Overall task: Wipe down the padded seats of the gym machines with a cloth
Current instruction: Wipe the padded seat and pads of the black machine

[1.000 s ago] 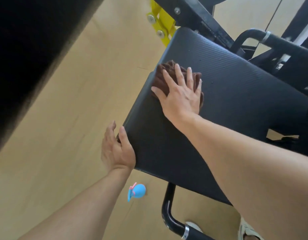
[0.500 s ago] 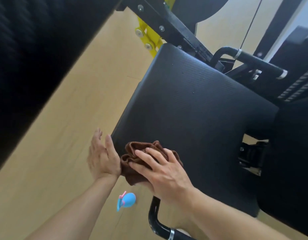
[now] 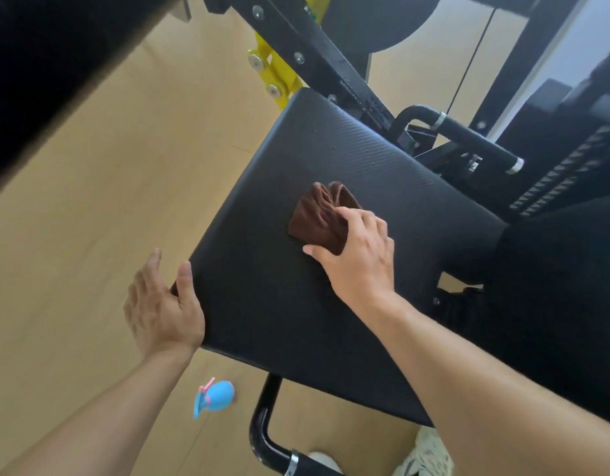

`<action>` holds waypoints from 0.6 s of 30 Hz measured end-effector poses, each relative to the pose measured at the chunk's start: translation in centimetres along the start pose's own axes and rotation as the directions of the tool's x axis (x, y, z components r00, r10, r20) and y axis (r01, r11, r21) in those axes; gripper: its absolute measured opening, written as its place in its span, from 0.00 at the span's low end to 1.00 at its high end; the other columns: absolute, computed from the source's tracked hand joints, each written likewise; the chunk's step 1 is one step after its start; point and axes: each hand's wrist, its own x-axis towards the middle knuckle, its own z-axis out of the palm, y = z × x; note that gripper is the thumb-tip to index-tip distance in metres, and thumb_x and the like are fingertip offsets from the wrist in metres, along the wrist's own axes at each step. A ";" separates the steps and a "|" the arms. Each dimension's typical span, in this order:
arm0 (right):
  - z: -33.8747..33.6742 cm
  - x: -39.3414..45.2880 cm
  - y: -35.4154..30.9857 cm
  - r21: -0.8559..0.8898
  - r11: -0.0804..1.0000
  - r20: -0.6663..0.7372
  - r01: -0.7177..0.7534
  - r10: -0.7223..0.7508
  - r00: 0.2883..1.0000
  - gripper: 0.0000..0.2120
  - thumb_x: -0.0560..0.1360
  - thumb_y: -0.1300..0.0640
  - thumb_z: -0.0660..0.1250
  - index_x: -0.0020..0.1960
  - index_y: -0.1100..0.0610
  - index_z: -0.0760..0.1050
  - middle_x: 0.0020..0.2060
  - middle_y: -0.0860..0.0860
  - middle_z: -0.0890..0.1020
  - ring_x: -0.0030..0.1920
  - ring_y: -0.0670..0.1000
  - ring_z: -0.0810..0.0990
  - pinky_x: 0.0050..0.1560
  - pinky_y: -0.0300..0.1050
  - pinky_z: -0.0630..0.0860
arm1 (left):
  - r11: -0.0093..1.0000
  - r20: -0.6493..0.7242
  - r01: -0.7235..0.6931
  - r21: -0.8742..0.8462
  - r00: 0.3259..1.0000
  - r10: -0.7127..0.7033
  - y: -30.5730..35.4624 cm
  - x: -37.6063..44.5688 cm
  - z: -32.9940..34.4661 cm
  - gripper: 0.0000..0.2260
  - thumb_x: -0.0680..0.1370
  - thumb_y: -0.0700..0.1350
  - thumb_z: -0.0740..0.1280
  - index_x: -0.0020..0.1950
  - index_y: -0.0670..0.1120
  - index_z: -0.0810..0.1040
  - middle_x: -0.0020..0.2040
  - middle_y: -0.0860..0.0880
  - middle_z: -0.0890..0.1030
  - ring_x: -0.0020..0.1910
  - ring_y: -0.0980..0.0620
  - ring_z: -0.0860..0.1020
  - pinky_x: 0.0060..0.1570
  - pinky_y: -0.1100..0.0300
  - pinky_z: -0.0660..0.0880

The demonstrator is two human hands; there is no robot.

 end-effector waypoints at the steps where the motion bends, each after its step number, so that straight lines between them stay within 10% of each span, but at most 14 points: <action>1: -0.1 -0.3 0.3 0.044 0.999 -0.044 -0.005 0.007 0.999 0.30 0.72 0.39 0.75 0.69 0.49 0.71 0.67 0.45 0.73 0.72 0.50 0.64 0.71 0.48 0.60 | 1.000 0.002 0.006 0.010 1.000 -0.006 0.1 -0.1 0.0 0.31 0.80 0.64 0.50 0.77 0.46 0.64 0.73 0.41 0.72 0.71 0.38 0.69 0.71 0.41 0.62; 6: 0.3 -2.1 0.3 0.001 0.995 -0.123 0.104 -0.103 0.987 0.14 0.74 0.48 0.76 0.44 0.48 0.70 0.61 0.45 0.79 0.69 0.52 0.67 0.68 0.52 0.64 | 0.965 0.023 -0.165 0.203 0.986 0.163 1.1 0.3 -0.3 0.28 0.82 0.56 0.62 0.78 0.45 0.62 0.77 0.39 0.66 0.77 0.36 0.62 0.75 0.32 0.50; 11: -0.6 -4.7 0.5 0.129 0.987 -0.061 0.096 -0.089 0.994 0.15 0.74 0.67 0.70 0.38 0.51 0.70 0.45 0.40 0.74 0.48 0.48 0.73 0.53 0.53 0.77 | 0.776 0.301 -0.619 -0.118 0.723 0.622 6.6 -1.5 0.1 0.30 0.77 0.50 0.70 0.78 0.45 0.67 0.77 0.46 0.69 0.81 0.44 0.56 0.80 0.42 0.49; 15: -1.2 -7.3 1.8 0.434 0.899 0.120 -0.057 0.005 0.993 0.14 0.75 0.62 0.74 0.49 0.45 0.75 0.47 0.43 0.81 0.50 0.47 0.80 0.52 0.52 0.82 | 0.798 0.434 -0.375 -0.473 0.689 0.581 9.9 -4.5 0.3 0.19 0.72 0.46 0.77 0.62 0.51 0.79 0.67 0.56 0.77 0.77 0.55 0.62 0.78 0.53 0.57; 18: -2.3 -10.0 2.7 0.506 0.860 0.202 -0.061 -0.049 0.978 0.34 0.76 0.61 0.74 0.71 0.33 0.67 0.48 0.41 0.82 0.56 0.45 0.80 0.60 0.44 0.78 | 0.770 0.417 -0.397 -0.500 0.668 0.616 9.3 -5.9 -0.8 0.08 0.72 0.42 0.76 0.47 0.51 0.81 0.55 0.55 0.83 0.66 0.57 0.75 0.75 0.54 0.64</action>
